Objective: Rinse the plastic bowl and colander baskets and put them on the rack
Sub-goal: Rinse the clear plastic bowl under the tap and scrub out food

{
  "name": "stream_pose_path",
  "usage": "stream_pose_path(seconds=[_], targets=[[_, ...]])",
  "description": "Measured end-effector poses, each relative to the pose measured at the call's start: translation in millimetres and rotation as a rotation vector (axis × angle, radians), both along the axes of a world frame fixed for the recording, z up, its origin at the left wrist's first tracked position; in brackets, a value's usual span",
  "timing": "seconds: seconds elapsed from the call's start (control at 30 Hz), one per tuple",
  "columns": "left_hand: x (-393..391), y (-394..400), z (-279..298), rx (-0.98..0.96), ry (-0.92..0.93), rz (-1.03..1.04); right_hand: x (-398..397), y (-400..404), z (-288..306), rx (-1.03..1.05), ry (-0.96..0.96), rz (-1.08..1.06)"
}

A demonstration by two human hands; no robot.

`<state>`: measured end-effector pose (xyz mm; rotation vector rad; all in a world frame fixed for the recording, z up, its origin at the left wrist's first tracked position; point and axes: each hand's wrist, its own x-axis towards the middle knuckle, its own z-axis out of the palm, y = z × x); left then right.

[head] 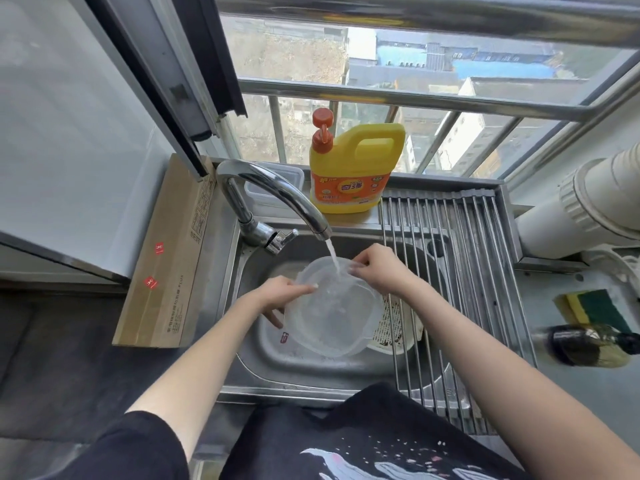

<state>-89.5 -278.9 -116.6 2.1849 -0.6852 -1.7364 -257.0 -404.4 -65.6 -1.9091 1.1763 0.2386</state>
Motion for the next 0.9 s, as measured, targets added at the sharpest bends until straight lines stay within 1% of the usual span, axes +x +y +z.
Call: stream_pose_path(seconds=[0.03,0.07,0.1,0.13,0.17,0.2,0.23,0.27,0.3,0.33,0.37,0.4,0.43,0.47,0.5,0.53,0.57,0.6,0.63,0.67,0.7,0.73,0.77,0.8,0.87,0.9], targets=[[1.0,1.6,0.3,0.006,0.110,0.062,0.4,-2.7,-0.7,0.038,0.006,0.014],[2.3,2.6,-3.0,-0.006,0.268,0.152,0.5,-5.4,-2.5,0.065,0.002,0.008],[3.2,3.7,-6.5,-0.032,0.442,0.255,0.1,-7.9,-4.6,0.080,-0.027,-0.025],[3.4,4.5,-8.1,-0.061,0.568,0.365,0.2,-10.2,-7.5,0.085,-0.082,-0.076],[3.0,4.1,-9.3,-0.087,0.600,0.453,1.2,-10.2,-10.4,0.072,-0.151,-0.122],[1.5,2.8,-10.9,-0.112,0.565,0.515,1.5,-7.5,-14.5,0.020,-0.209,-0.144],[-1.8,1.2,-9.8,-0.144,0.500,0.556,1.5,-2.2,-18.6,-0.094,-0.235,-0.141],[-4.7,-1.4,-9.4,-0.176,0.381,0.585,1.7,4.9,-24.5,-0.280,-0.244,-0.104],[-6.6,-3.8,-8.7,-0.200,0.232,0.590,3.1,12.9,-29.7,-0.498,-0.266,-0.029],[-8.1,-4.9,-5.9,-0.213,0.107,0.570,4.3,20.6,-33.9,-0.679,-0.302,0.099],[-9.6,-5.2,-2.2,-0.230,0.028,0.537,5.5,26.7,-41.1,-0.766,-0.305,0.289],[-10.7,-4.1,0.4,-0.246,-0.026,0.504,6.4,32.0,-46.2,-0.727,-0.222,0.491],[-11.5,-2.3,1.0,-0.250,-0.064,0.483,5.5,37.0,-50.6,-0.614,-0.040,0.633],[-12.7,-0.6,1.7,-0.255,-0.089,0.486,3.9,40.4,-56.1,-0.525,0.182,0.693],[-14.8,0.1,2.8,-0.266,-0.101,0.506,2.1,43.2,-61.0,-0.515,0.368,0.713],[-17.1,0.0,2.2,-0.290,-0.117,0.533,1.3,47.4,-64.0,-0.544,0.485,0.730],[-19.5,-1.1,2.2,-0.322,-0.147,0.561,2.3,53.5,-64.5,-0.555,0.541,0.749],[-21.8,-2.7,2.5,-0.349,-0.192,0.579,3.6,61.3,-65.1,-0.514,0.527,0.761],[-24.1,-3.7,4.5,-0.372,-0.241,0.589,5.7,67.7,-64.0,-0.398,0.463,0.760],[-25.9,-4.4,6.4,-0.391,-0.284,0.598,6.9,72.7,-60.0,-0.202,0.363,0.729],[-26.7,-4.0,8.2,-0.400,-0.314,0.607,6.7,75.5,-57.0,0.017,0.237,0.651],[-26.6,-2.8,10.3,-0.409,-0.332,0.607,2.1,76.3,-55.6,0.186,0.112,0.519],[-26.1,-0.4,12.1,-0.428,-0.346,0.591,-4.1,75.1,-53.1,0.241,-0.018,0.350],[-25.0,2.8,13.0,-0.458,-0.362,0.554,-9.9,71.7,-50.7,0.203,-0.113,0.156],[-23.6,11.1,14.2,-0.521,-0.431,0.420,-20.5,59.8,-51.0,0.061,-0.191,-0.183],[-23.2,15.4,13.1,-0.543,-0.490,0.330,-21.9,54.2,-48.4,0.112,-0.220,-0.317]])
